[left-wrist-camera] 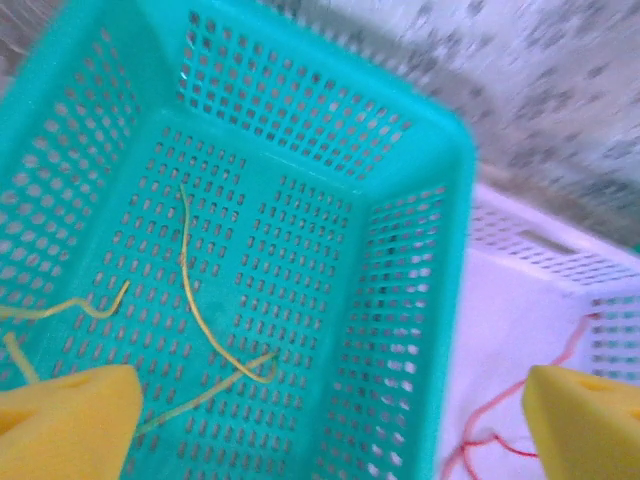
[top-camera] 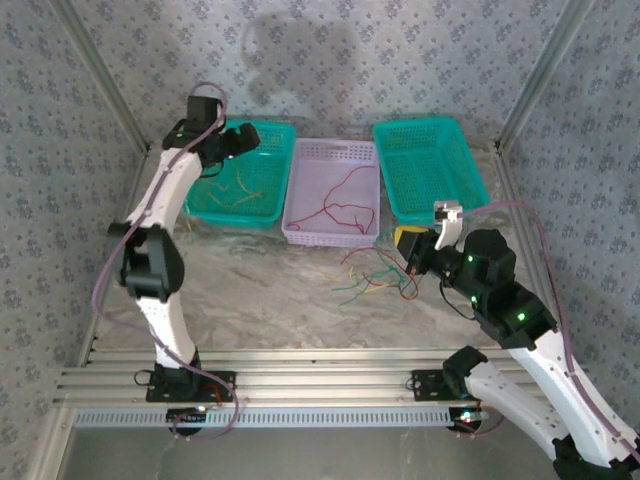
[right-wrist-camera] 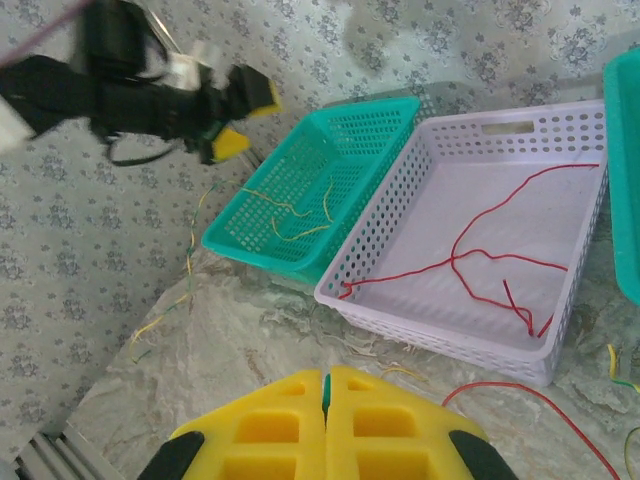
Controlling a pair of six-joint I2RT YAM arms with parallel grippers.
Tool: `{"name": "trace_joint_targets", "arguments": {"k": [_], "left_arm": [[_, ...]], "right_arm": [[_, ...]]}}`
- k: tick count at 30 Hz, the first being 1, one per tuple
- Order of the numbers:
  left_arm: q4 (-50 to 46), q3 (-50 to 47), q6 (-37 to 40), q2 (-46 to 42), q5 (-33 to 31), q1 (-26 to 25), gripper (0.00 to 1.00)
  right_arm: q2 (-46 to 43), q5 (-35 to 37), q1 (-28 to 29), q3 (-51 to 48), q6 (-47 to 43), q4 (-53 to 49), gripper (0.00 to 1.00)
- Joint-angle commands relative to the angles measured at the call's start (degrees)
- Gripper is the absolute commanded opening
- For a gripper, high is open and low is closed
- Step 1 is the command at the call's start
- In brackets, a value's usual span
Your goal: Untangle the cables
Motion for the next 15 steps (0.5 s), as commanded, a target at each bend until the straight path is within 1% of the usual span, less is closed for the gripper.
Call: {"name": "trace_joint_targets", "arguments": {"k": [1, 3, 5, 6, 9, 12, 15], "left_arm": [[1.6, -8.3, -1.3, -12.9, -2.4, 0.5, 1.0], [2.2, -16.2, -2.9, -19.3, -3.4, 1.1, 1.0], [1.0, -22.1, -4.5, -24.1, -4.9, 1.4, 0.99], [1.0, -25.9, -5.9, -27.1, -5.9, 1.4, 0.98], [2.8, -37.3, -9.2, -36.0, -7.2, 1.4, 0.98], [0.9, -43.9, -10.8, -42.1, -7.4, 1.5, 0.97], [-2.3, -47.6, -11.0, -45.3, -7.6, 1.5, 0.97]], "right_arm": [[-0.8, 0.0, 0.7, 1.4, -1.4, 0.3, 0.0], [-0.7, -0.4, 0.9, 0.9, -1.5, 0.9, 0.0], [-0.4, -0.6, 1.1, 0.6, -1.5, 1.4, 0.0], [-0.3, -0.9, 1.2, 0.5, -1.5, 1.7, 0.0], [0.0, -1.2, 1.6, 0.3, -1.6, 2.3, 0.0], [0.0, -1.6, 2.0, 0.1, -1.8, 2.7, 0.0], [-0.1, -1.7, 2.4, -0.2, -2.0, 2.8, 0.0]]}}
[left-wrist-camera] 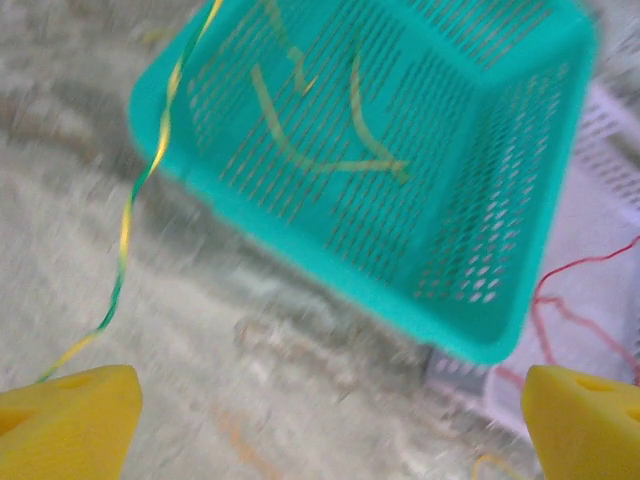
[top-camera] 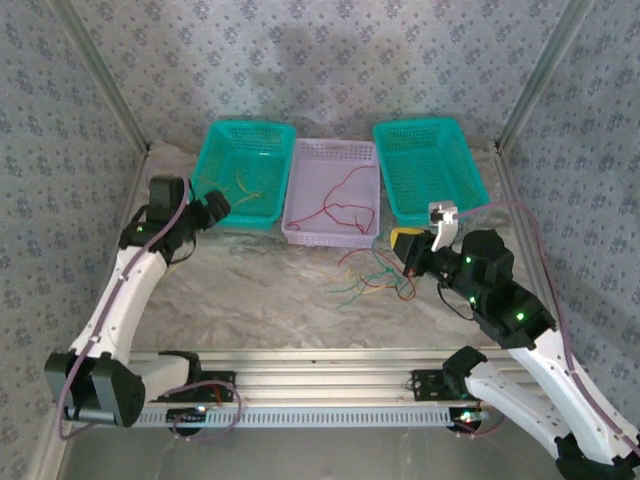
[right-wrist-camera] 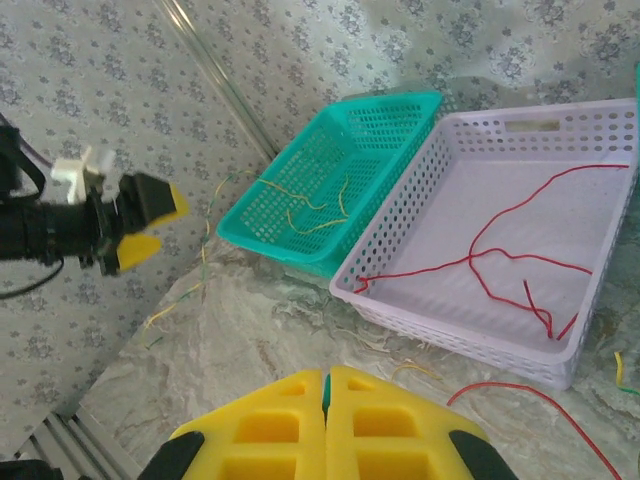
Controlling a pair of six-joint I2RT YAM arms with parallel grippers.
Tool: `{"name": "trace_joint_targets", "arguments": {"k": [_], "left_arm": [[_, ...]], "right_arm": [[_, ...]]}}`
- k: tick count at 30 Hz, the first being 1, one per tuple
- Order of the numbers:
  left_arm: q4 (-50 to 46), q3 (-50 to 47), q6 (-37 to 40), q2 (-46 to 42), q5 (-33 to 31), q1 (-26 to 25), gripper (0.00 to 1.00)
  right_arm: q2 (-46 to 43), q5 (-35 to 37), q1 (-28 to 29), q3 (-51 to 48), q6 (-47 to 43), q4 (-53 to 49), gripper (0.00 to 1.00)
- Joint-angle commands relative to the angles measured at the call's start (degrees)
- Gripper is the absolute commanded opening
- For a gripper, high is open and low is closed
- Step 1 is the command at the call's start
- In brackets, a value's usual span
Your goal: Untangle the cables
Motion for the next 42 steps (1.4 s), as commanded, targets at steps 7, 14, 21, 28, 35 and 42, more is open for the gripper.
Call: {"name": "trace_joint_targets", "arguments": {"k": [7, 14, 21, 28, 35, 42], "left_arm": [[-2.2, -7.5, -1.3, -5.1, -3.7, 1.2, 0.97], [-7.5, -6.7, 0.6, -2.0, -10.4, 2.7, 0.96], [-8.7, -7.6, -0.5, 3.3, -13.2, 2.9, 0.95], [-6.8, -6.4, -0.8, 7.0, -13.9, 3.1, 0.93], [-2.4, -8.5, -2.0, 10.3, -14.2, 3.5, 0.83], [0.1, -8.9, -2.7, 12.1, -14.7, 4.0, 0.75]], "right_arm": [[-0.2, -1.2, 1.4, -0.9, -1.3, 3.1, 0.0], [0.0, -0.9, 2.8, -1.3, -1.0, 3.0, 0.0], [-0.2, 0.3, 4.3, -2.0, -1.2, 3.6, 0.0], [0.2, 0.5, 5.0, -2.6, -1.4, 4.6, 0.0], [0.9, 0.7, 5.7, -2.6, -1.8, 5.5, 0.0], [0.9, 1.0, 6.1, -2.3, -2.6, 4.9, 0.0]]}}
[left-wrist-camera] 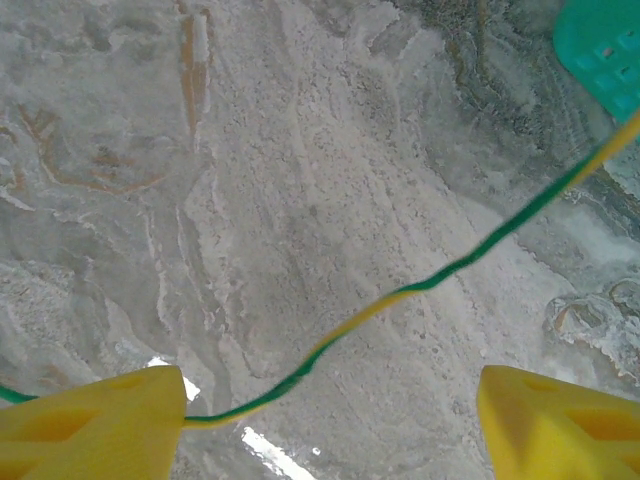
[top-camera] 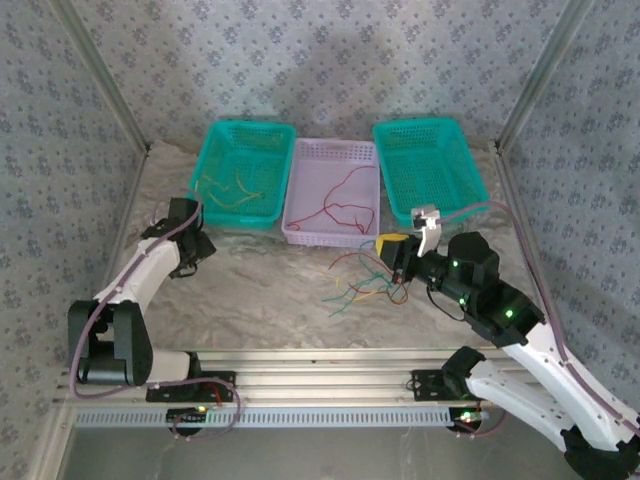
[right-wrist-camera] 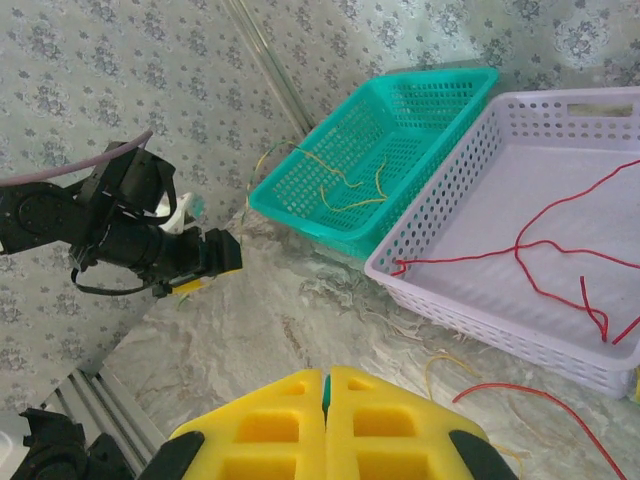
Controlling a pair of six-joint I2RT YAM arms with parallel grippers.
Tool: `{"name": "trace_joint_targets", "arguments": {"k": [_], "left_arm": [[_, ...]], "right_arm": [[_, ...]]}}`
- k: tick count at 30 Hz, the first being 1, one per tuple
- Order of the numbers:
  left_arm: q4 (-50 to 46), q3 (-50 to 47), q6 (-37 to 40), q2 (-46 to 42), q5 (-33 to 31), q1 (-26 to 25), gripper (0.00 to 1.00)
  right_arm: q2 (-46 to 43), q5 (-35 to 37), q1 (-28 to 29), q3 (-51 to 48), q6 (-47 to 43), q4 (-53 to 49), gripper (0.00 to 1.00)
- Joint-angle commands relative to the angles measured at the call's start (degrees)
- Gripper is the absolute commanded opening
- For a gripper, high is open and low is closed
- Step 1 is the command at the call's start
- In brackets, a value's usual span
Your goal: Untangle the cables
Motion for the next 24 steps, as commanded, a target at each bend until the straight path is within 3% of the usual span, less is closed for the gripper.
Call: {"name": "trace_joint_targets", "arguments": {"k": [1, 8, 19, 24], "left_arm": [[1.9, -0.3, -0.7, -0.2, -1.4, 0.4, 0.75], [5.3, -1.2, 0.2, -7.2, 2.6, -0.9, 0.78], [-13.4, 12.6, 8.1, -4.1, 2.6, -1.0, 0.87], [-16.6, 15.1, 14.5, 0.9, 6.3, 0.7, 0.87]], "right_arm": [[-0.6, 0.8, 0.6, 0.1, -1.4, 1.2, 0.0], [-0.9, 1.3, 0.9, 0.4, -2.0, 0.6, 0.0], [0.0, 1.1, 1.3, 1.2, -2.7, 0.7, 0.0], [0.1, 0.8, 1.7, 0.6, -2.5, 1.7, 0.0]]}}
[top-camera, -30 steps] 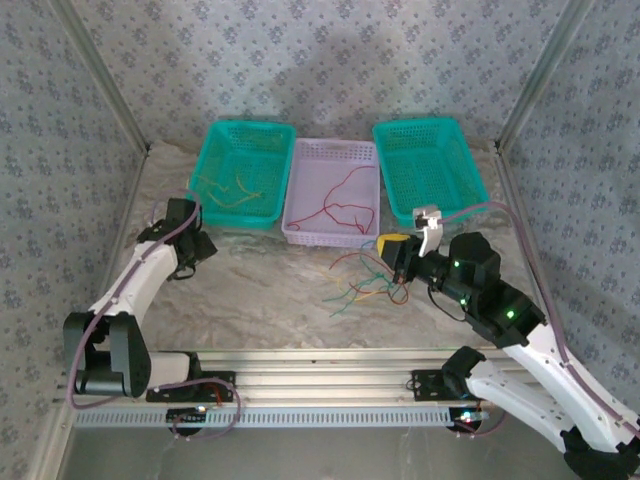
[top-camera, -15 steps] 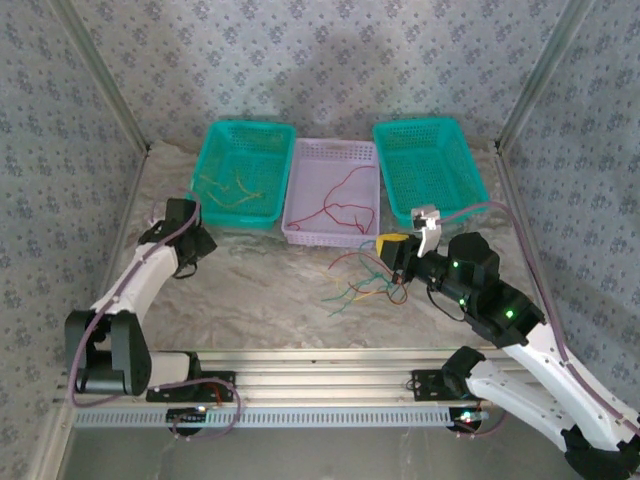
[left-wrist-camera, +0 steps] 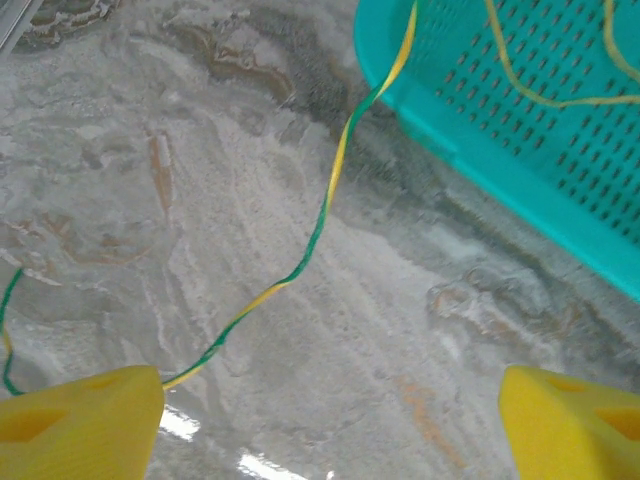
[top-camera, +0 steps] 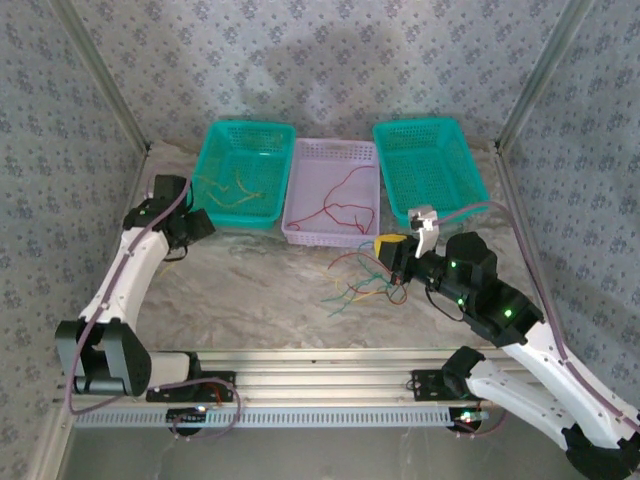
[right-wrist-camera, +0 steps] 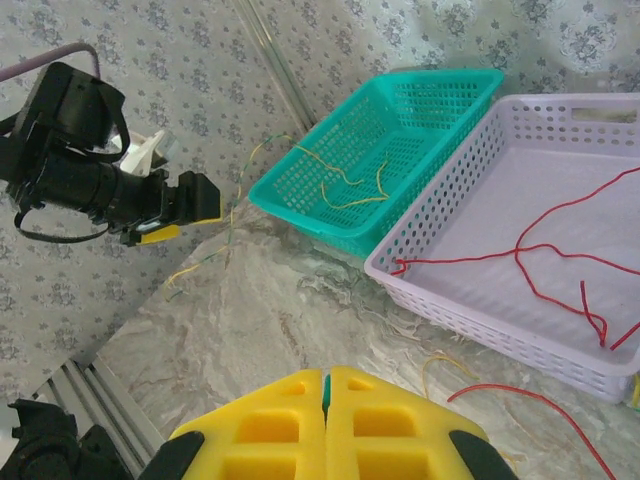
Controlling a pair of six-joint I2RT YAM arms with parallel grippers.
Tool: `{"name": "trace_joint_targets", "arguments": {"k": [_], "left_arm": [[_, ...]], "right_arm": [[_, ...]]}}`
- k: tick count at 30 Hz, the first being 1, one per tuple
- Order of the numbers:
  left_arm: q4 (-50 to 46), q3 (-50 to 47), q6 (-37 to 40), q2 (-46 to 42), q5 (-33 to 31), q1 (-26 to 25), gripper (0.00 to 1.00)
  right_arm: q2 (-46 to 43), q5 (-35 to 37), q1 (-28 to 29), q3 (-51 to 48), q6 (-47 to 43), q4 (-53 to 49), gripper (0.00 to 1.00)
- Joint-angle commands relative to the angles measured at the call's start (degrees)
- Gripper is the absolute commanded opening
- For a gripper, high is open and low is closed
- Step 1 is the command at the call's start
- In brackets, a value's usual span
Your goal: Untangle the cables
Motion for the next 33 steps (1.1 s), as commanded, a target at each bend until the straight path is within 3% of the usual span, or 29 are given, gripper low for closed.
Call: {"name": "trace_joint_targets", "arguments": {"k": [1, 10, 16, 23, 28, 33], "left_arm": [[-5.5, 1.0, 5.2, 3.6, 2.2, 0.2, 0.87], [-3.3, -0.4, 6.3, 9.9, -0.9, 1.9, 0.87], [-3.2, 2.2, 7.1, 15.9, -2.0, 3.0, 0.8], [-2.6, 3.1, 7.1, 18.2, -0.2, 3.6, 0.56], [-3.2, 3.3, 6.6, 16.1, 0.1, 3.0, 0.21], [-5.1, 4.4, 6.2, 13.2, -1.0, 1.1, 0.0]], "right_arm": [[-0.2, 0.2, 0.7, 0.6, -1.0, 1.6, 0.0], [-0.8, 0.3, 1.1, -0.1, -1.5, 2.8, 0.0], [-1.2, 0.0, 1.3, -1.5, -1.4, 4.1, 0.0], [-3.3, 0.4, 1.4, -2.7, -1.7, 4.2, 0.0], [-4.5, 0.8, 1.5, -2.6, -2.3, 3.1, 0.0], [-4.9, 1.3, 1.5, -2.4, -2.9, 2.2, 0.0]]}}
